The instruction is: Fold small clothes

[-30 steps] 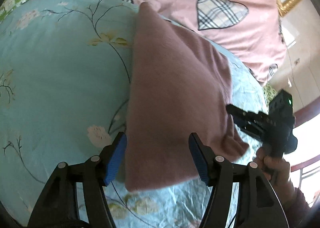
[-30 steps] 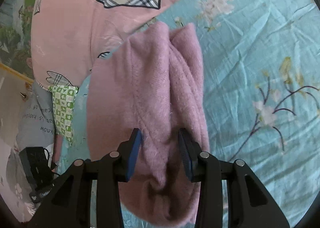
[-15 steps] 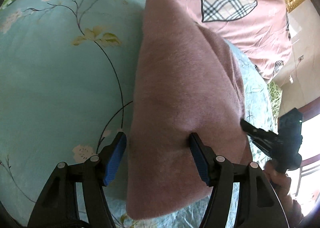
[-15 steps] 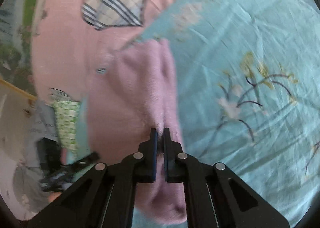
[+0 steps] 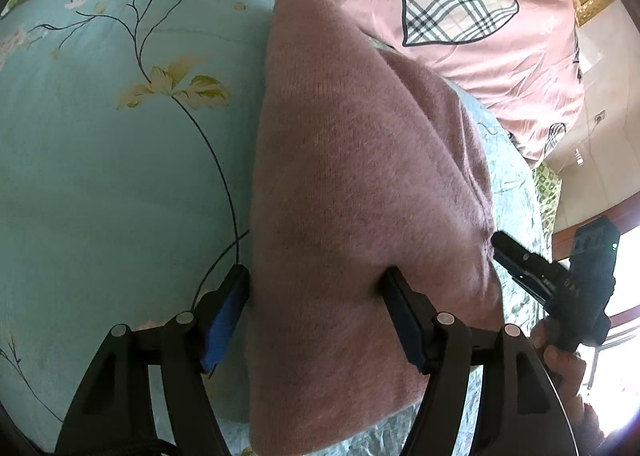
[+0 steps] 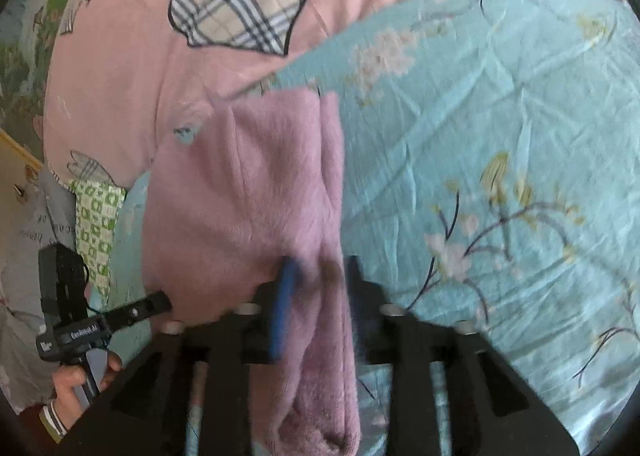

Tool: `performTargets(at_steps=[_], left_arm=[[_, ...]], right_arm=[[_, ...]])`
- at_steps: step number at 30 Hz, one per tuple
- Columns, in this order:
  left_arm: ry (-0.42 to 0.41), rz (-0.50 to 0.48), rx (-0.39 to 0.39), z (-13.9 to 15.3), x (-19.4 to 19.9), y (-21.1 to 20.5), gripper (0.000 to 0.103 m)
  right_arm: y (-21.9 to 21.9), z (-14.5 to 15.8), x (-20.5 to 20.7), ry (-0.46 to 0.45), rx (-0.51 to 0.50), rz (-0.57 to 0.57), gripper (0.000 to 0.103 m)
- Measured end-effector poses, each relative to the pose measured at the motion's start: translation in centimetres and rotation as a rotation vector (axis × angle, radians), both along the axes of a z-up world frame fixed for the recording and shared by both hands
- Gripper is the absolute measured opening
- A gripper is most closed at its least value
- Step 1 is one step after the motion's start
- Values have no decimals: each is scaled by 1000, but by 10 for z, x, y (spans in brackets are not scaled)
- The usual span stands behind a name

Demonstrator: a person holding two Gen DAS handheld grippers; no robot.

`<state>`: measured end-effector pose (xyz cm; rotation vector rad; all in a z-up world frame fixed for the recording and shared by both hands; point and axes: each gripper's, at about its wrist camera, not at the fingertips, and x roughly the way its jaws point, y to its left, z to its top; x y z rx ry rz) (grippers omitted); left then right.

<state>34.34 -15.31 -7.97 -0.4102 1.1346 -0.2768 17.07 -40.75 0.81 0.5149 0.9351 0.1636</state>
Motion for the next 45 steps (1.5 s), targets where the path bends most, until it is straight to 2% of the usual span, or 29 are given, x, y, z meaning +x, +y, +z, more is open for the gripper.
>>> performTargets(at_steps=[2, 5, 8, 9, 11, 12, 13, 16, 18, 21, 25, 31, 35, 38, 40, 42, 43, 45], left_arm=[[5, 0, 2, -2, 1, 1, 73], [20, 6, -4, -8, 6, 2, 79], [73, 18, -81, -26, 13, 6, 81], [110, 21, -144, -37, 17, 8, 81], [113, 37, -191, -43, 18, 13, 78], [98, 24, -207, -41, 19, 12, 61], [91, 12, -216, -40, 18, 10, 56], [41, 11, -238, -28, 10, 11, 41], [-3, 14, -286, -14, -1, 20, 39], [-80, 5, -295, 15, -20, 40, 38], [-156, 39, -294, 47, -54, 93, 38], [-197, 104, -219, 63, -109, 175, 38], [-170, 149, -223, 44, -144, 212, 38], [-93, 175, -223, 11, -156, 229, 38], [-44, 177, -215, -14, -160, 234, 39], [-29, 189, -267, -28, -163, 240, 42], [-24, 197, -297, -31, -161, 243, 43], [-12, 188, -299, -29, -156, 243, 46]], right_arm=[[-5, -1, 6, -6, 43, -12, 51], [-8, -16, 20, 33, 137, -3, 51], [-7, -42, 31, 79, 235, 15, 51], [-7, -47, 32, 83, 257, 13, 51], [-9, -55, 33, 72, 308, 15, 49], [-9, -56, 35, 75, 319, 24, 43], [-8, -57, 37, 85, 334, 43, 39], [-5, -53, 36, 93, 359, 56, 31], [-1, -40, 29, 75, 369, 52, 29], [13, -20, 19, 41, 389, 60, 29], [60, -2, 12, 8, 410, 133, 29], [162, 1, 3, -23, 470, 281, 29], [213, -21, -2, 22, 486, 340, 29], [236, -46, -5, 84, 476, 334, 29], [246, -61, -8, 125, 429, 328, 29], [248, -73, -10, 148, 400, 301, 28], [247, -76, -10, 153, 400, 286, 28], [248, -75, -9, 155, 374, 279, 32]])
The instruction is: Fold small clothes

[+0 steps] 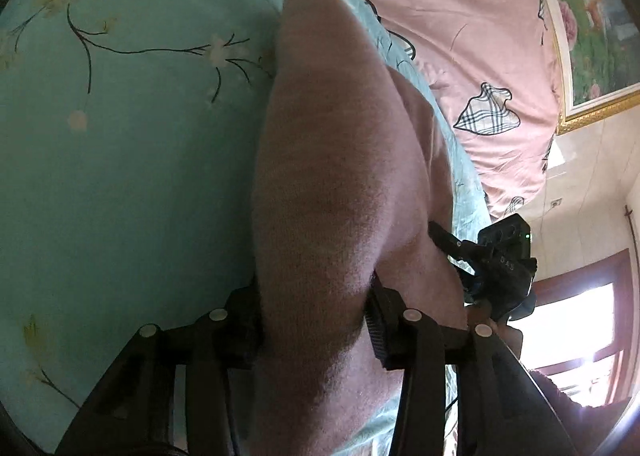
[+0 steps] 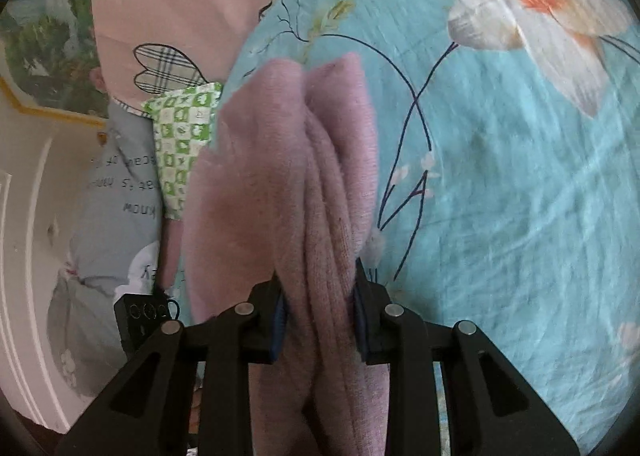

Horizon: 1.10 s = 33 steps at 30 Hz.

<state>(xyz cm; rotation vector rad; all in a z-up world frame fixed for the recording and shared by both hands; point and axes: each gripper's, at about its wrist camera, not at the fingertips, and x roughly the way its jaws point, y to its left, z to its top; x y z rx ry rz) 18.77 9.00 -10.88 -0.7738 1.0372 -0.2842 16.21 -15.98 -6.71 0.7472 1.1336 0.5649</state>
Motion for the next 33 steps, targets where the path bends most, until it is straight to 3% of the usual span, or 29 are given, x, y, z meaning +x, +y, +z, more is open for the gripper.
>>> performTargets(at_steps=[3, 6, 9, 12, 15, 20, 22, 24, 27, 33], left_arm=[[18, -44, 53, 12, 4, -2, 51], [-1, -54, 130, 32, 5, 0, 50], [-79, -43, 175, 64, 3, 7, 50], [-164, -63, 154, 90, 19, 10, 50], [-211, -89, 166, 102, 48, 0, 50], [-164, -127, 205, 84, 86, -7, 49], [-115, -118, 293, 70, 99, -11, 41], [-78, -105, 321, 55, 105, -6, 40], [-33, -101, 335, 36, 111, -2, 37], [-2, -93, 366, 31, 118, -4, 37]], right_arm=[[9, 17, 3, -9, -101, 7, 43], [10, 41, 1, -63, -227, -15, 44], [3, 71, -6, -155, -331, -63, 44], [18, 96, 0, -240, -332, -26, 44], [47, 98, 17, -253, -305, 56, 44], [84, 70, 67, -180, -236, 122, 44], [77, 57, 84, -135, -290, 64, 38], [56, 38, 99, -73, -315, -23, 5], [36, 15, 106, -7, -202, -74, 0], [39, 21, 100, -26, -228, -80, 0]])
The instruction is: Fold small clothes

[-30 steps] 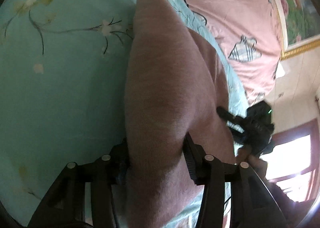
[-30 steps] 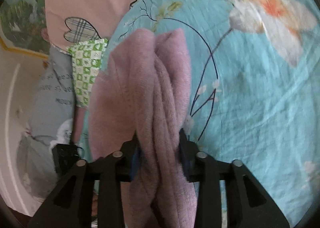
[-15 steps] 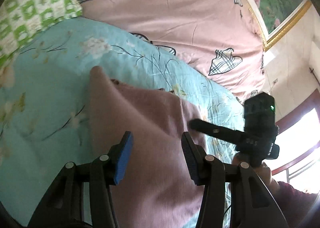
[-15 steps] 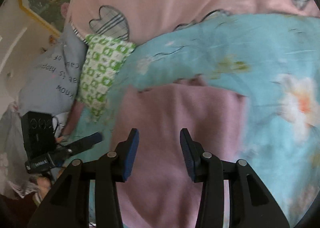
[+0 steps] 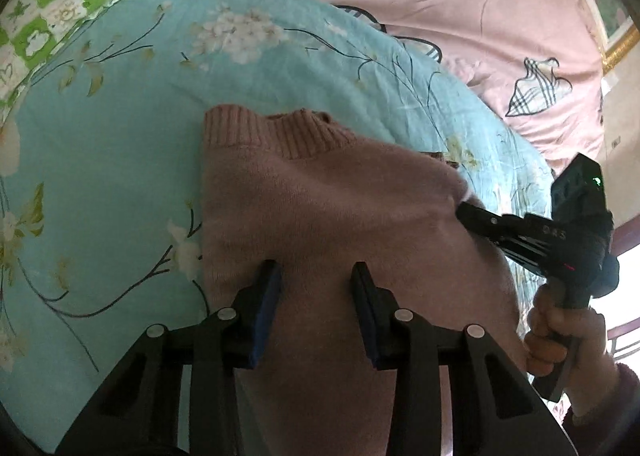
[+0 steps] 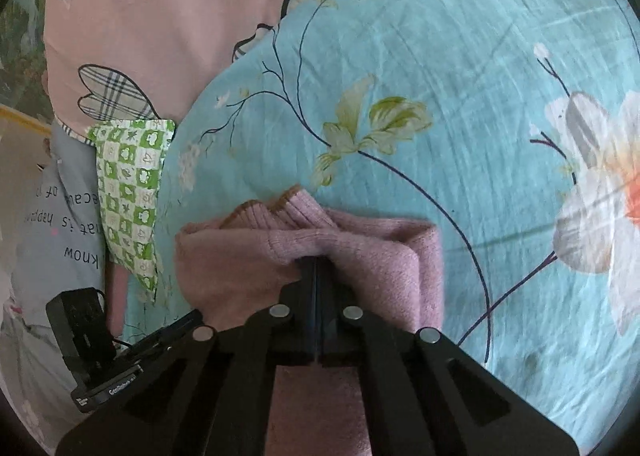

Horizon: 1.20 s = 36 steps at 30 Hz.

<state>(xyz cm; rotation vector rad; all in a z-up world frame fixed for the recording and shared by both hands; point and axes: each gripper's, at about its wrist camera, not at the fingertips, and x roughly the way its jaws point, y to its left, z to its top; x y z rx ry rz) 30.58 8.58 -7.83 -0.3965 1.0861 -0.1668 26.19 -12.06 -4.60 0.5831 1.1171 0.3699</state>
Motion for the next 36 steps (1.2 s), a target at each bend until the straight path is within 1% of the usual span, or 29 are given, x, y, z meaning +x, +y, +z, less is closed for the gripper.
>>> performTargets(at_steps=[2, 3, 5, 8, 10, 11, 12, 14, 15, 17, 19, 22, 23, 25, 26, 27, 29, 30, 32, 34, 36], left_arm=[[-11, 6, 0, 8, -6, 0, 37], [-19, 9, 2, 13, -12, 1, 38], [-49, 8, -13, 29, -32, 3, 38], [-70, 3, -39, 42, -66, 2, 40], [-68, -5, -47, 45, -95, -1, 40], [-61, -9, -45, 44, -108, -3, 41], [-52, -8, -45, 42, -121, -3, 42], [-26, 1, -56, 36, -143, -4, 42], [-10, 12, -65, 32, -154, -4, 42], [14, 30, -90, 24, -168, -5, 42], [37, 45, -96, 16, -180, -8, 42], [76, 35, -111, 2, -188, -12, 42], [82, 28, -103, -2, -190, -14, 42], [100, 4, -66, -10, -189, -20, 42], [113, -2, -44, -14, -188, -23, 42], [118, -6, -37, -16, -187, -24, 42], [128, -15, -29, -20, -190, -26, 42], [133, -15, -28, -23, -190, -27, 44], [138, -21, -31, -29, -192, -27, 44], [140, -29, -26, -34, -190, -30, 45], [136, -38, -19, -36, -190, -32, 45]], right_arm=[[5, 10, -2, -16, -18, 15, 0], [5, 18, -6, -29, -35, 25, 3], [0, 34, -18, -68, -50, 50, 3], [-5, 60, -48, -127, -31, 103, 4], [-7, 69, -73, -144, -40, 140, 8], [-9, 71, -87, -150, -49, 157, 17], [-12, 72, -103, -152, -60, 169, 33], [-16, 71, -126, -156, -65, 169, 55], [-19, 69, -139, -161, -67, 166, 55], [-20, 62, -159, -145, -70, 181, 55], [-22, 52, -176, -125, -71, 199, 55], [-14, 37, -194, -111, -122, 233, 55], [-12, 32, -198, -106, -136, 242, 51], [-10, 20, -202, -86, -142, 254, 22], [-10, 16, -202, -66, -135, 257, 12], [-13, 14, -203, -51, -110, 245, 12], [-23, 21, -209, -74, -18, 208, 11], [-31, 23, -211, -75, 5, 183, 11], [-39, 18, -212, -49, -13, 158, 10], [-42, 3, -209, -8, -65, 152, 10], [-42, -16, -206, 13, -114, 152, 9]])
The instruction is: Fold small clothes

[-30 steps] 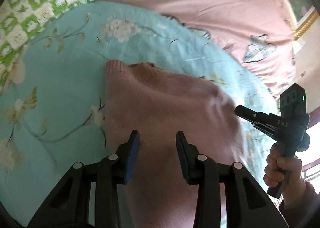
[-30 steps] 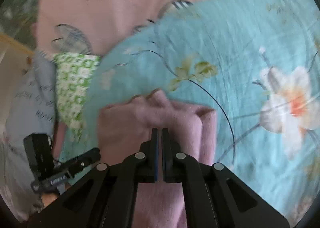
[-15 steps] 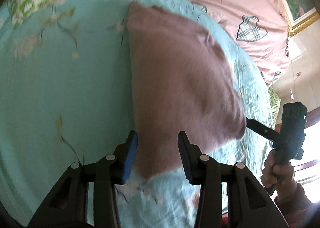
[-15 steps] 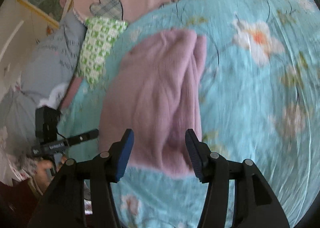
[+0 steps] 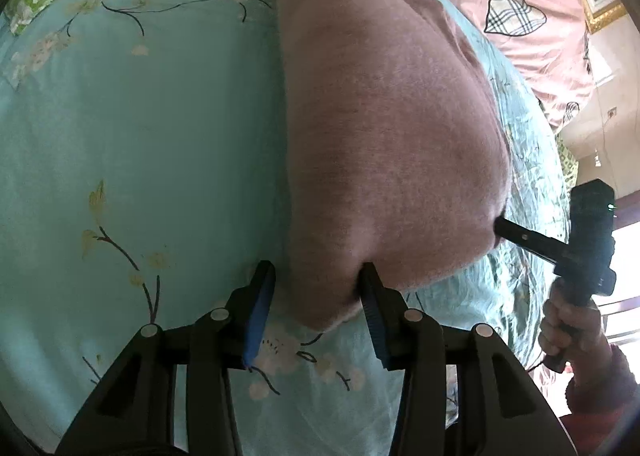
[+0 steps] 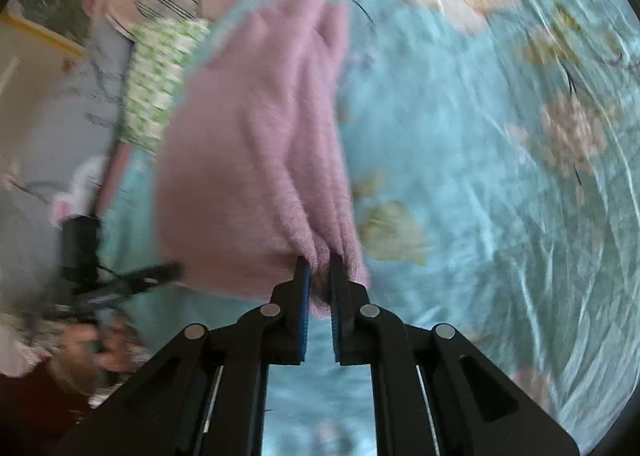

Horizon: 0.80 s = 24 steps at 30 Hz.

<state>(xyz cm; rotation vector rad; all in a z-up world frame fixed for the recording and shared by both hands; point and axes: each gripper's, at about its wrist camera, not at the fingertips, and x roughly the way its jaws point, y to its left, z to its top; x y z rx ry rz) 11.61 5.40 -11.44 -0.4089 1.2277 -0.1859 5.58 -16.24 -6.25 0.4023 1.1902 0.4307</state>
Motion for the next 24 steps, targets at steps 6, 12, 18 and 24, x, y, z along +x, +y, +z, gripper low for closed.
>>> performTargets(at_steps=[6, 12, 18, 24], left_arm=[[-2, -9, 4, -1, -2, -3, 45], [0, -8, 11, 2, -4, -7, 45], [7, -15, 22, 2, -3, -8, 45], [6, -13, 17, 1, -4, -9, 48]], right_arm=[[-4, 2, -3, 2, 12, -32, 10], [1, 52, -13, -102, -105, -64, 18], [45, 73, 5, -177, -23, 54, 18], [20, 1, 34, 5, -17, -75, 11]])
